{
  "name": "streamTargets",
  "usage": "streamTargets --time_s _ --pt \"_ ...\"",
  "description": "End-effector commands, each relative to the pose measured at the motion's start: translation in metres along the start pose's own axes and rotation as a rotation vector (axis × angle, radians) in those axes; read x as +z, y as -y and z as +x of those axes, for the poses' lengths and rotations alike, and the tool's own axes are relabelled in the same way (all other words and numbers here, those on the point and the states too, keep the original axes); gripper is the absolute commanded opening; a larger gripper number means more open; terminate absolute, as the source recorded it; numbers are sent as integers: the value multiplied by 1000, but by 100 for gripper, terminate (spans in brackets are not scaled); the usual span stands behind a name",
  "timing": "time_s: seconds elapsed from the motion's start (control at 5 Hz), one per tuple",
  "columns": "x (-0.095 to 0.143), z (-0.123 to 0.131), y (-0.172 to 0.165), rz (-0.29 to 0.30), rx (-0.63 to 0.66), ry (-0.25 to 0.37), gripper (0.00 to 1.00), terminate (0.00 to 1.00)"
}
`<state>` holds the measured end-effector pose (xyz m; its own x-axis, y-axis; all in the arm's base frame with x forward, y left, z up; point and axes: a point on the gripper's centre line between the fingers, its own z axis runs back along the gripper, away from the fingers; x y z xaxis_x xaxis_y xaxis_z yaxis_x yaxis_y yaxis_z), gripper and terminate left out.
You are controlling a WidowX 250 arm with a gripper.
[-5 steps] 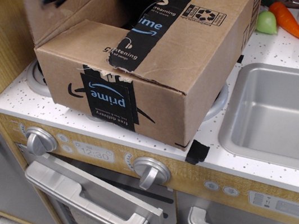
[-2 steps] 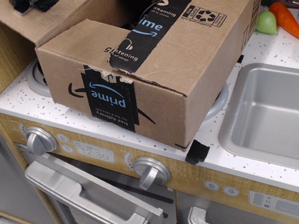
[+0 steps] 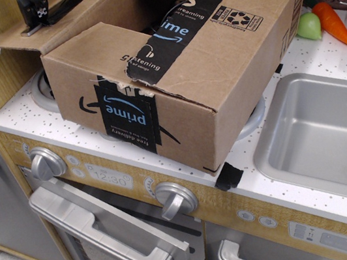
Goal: Open large4fbox flaps
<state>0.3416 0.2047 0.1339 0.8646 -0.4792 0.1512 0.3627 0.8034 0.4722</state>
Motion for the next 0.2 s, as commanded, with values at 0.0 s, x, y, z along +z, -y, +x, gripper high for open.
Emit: streamTargets --time_s 0.0 --pt "31 16 -3 -45 0 -18 100 100"
